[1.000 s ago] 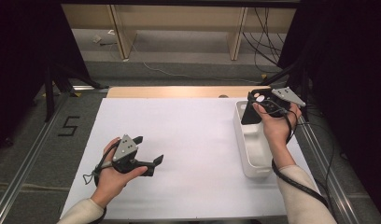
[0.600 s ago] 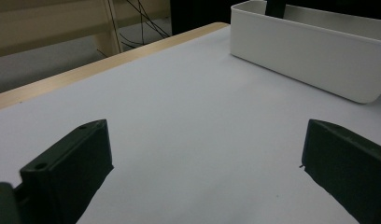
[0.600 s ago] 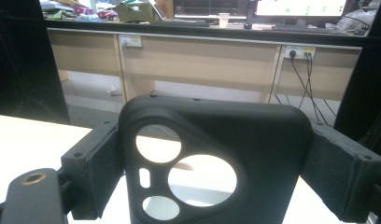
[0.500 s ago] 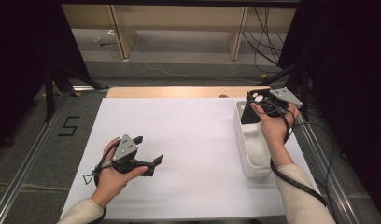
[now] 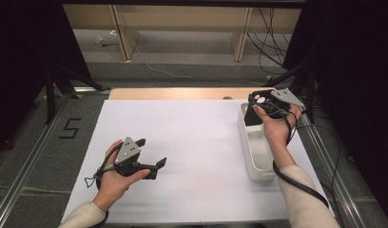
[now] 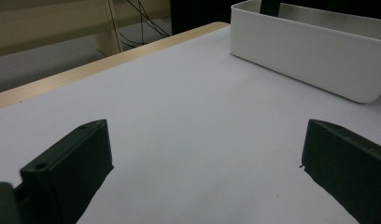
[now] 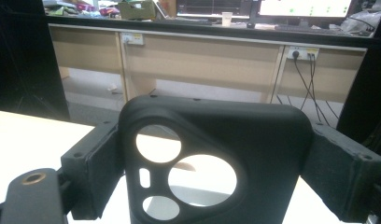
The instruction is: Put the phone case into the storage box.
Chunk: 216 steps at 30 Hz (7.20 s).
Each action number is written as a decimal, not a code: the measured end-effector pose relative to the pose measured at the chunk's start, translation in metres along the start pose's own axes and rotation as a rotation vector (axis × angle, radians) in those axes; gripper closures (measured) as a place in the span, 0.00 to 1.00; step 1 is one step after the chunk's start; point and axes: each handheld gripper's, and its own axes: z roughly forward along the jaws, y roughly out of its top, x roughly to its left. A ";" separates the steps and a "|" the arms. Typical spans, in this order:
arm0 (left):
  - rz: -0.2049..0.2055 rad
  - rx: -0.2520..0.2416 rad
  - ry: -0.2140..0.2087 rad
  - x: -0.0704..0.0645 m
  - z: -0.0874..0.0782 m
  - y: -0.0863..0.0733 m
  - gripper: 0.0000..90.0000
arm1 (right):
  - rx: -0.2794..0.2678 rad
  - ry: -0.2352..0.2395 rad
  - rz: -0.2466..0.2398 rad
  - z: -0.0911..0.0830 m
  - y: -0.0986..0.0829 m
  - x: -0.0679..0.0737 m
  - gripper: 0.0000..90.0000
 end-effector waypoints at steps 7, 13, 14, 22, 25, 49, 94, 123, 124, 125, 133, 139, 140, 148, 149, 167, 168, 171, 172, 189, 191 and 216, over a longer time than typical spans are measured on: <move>0.000 0.002 0.001 0.000 0.000 0.000 0.02 | 0.008 -0.003 -0.006 0.004 -0.004 -0.001 0.16; 0.002 0.002 -0.001 0.001 0.000 0.000 0.02 | 0.016 -0.004 -0.013 0.007 -0.007 -0.001 0.16; 0.001 0.002 0.000 0.001 0.000 0.000 0.02 | 0.016 -0.004 -0.013 0.007 -0.007 0.000 0.16; -0.002 0.002 0.001 0.001 0.000 0.000 0.02 | 0.023 -0.001 -0.016 0.011 -0.009 0.001 0.16; -0.002 0.003 0.000 0.001 0.000 -0.001 0.02 | 0.026 -0.001 -0.018 0.012 -0.011 0.001 0.16; -0.004 0.001 0.002 0.001 0.000 0.000 0.02 | 0.081 0.000 -0.040 0.024 -0.023 0.002 0.16; -0.007 -0.002 0.004 0.002 0.001 0.001 0.02 | 0.168 -0.008 0.026 0.064 -0.020 -0.006 0.06; -0.009 -0.004 0.007 0.002 0.001 0.001 0.02 | 0.148 -0.021 0.030 0.059 -0.018 -0.009 0.03; -0.009 -0.003 0.006 0.002 0.001 0.001 0.02 | 0.149 -0.023 0.030 0.059 -0.018 -0.009 0.03; -0.009 -0.003 0.006 0.002 0.001 0.001 0.02 | 0.145 -0.021 0.030 0.059 -0.018 -0.010 0.03; -0.010 -0.002 0.006 0.002 0.001 0.001 0.02 | 0.143 -0.025 0.028 0.052 -0.017 -0.013 0.03; -0.009 -0.002 0.005 0.002 0.002 0.001 0.02 | 0.138 -0.010 0.037 0.045 -0.017 -0.015 0.05; -0.011 -0.002 0.005 0.001 0.002 0.001 0.02 | 0.136 -0.006 0.041 0.044 -0.017 -0.015 0.05; -0.011 -0.003 0.008 0.001 0.002 0.001 0.02 | 0.125 0.007 0.046 0.034 -0.016 -0.015 0.06; -0.011 -0.002 0.008 0.001 0.001 0.001 0.02 | 0.123 0.009 0.042 0.033 -0.016 -0.015 0.06; -0.010 -0.002 0.013 0.002 0.001 0.001 0.02 | 0.103 0.045 0.020 0.012 -0.010 -0.011 0.17; -0.011 -0.001 0.013 0.002 0.001 0.001 0.02 | 0.102 0.046 0.021 0.011 -0.010 -0.011 0.17; -0.013 -0.001 0.014 0.002 0.001 0.001 0.02 | 0.099 0.057 0.023 0.007 -0.009 -0.011 0.18; -0.012 -0.001 0.015 0.002 0.001 0.001 0.02 | 0.098 0.060 0.022 0.006 -0.008 -0.010 0.18; -0.011 0.000 0.018 0.002 0.001 0.001 0.02 | 0.097 0.119 0.018 -0.013 -0.006 -0.006 0.21; -0.010 0.000 0.018 0.002 0.001 0.001 0.02 | 0.095 0.129 0.018 -0.017 -0.006 -0.005 0.21; -0.010 0.002 0.023 0.002 0.001 0.001 0.02 | 0.069 0.187 0.008 -0.056 -0.008 0.001 0.20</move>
